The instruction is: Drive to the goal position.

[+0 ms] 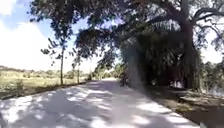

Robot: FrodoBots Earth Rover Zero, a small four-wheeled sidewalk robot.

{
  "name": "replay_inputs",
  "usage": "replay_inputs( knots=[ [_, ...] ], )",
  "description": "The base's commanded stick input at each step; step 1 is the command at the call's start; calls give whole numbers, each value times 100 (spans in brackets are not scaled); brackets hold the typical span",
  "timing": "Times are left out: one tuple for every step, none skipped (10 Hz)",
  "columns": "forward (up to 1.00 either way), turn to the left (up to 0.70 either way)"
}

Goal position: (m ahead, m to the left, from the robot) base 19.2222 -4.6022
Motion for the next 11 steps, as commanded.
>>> replay_inputs(
  knots=[
    [70, 0],
    [70, 0],
    [70, 0],
    [70, 0],
    [70, 0],
    [70, 0],
    [70, 0],
    [70, 0],
    [70, 0],
    [70, 0],
    [70, 0]
  ],
)
